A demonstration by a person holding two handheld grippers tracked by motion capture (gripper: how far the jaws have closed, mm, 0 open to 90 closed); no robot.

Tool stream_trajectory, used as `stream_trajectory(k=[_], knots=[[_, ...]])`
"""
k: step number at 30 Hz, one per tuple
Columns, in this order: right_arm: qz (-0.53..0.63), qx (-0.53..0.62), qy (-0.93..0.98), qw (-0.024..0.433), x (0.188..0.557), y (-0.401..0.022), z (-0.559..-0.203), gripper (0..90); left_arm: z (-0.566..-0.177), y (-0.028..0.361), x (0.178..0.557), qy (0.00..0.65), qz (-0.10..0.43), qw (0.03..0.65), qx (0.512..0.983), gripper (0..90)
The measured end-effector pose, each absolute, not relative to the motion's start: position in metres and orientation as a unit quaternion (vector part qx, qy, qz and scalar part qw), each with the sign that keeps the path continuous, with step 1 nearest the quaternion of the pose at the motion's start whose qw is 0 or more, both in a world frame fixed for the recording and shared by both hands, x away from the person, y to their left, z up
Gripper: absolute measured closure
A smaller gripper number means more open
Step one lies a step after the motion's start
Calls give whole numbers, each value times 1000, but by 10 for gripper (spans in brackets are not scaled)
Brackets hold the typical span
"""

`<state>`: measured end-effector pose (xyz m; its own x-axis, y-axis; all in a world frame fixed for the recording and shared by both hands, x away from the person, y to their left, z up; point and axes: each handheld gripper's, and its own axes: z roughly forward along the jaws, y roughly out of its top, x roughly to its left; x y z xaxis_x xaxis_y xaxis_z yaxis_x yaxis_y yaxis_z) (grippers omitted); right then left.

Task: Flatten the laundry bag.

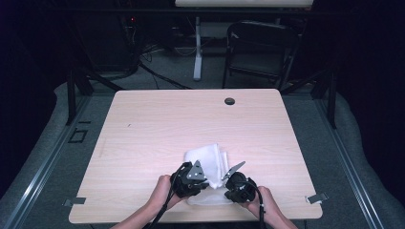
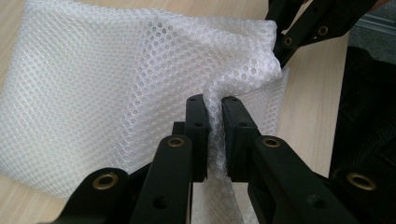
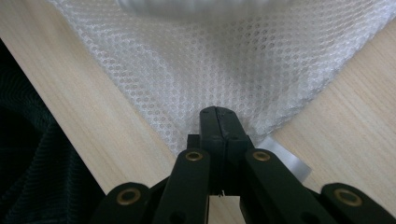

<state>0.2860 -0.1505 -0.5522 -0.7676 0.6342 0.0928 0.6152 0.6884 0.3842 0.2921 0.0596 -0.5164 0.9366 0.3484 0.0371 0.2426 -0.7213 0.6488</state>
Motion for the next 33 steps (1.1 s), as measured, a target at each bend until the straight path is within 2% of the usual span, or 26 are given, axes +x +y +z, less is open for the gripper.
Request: stream_trajectory(k=[24, 33], knots=[[176, 358, 916, 36, 283, -153, -550, 900, -505, 79, 297, 167, 98, 351, 916, 827], [179, 361, 915, 31, 283, -154, -550, 900, -503, 93, 295, 193, 102, 359, 908, 839]])
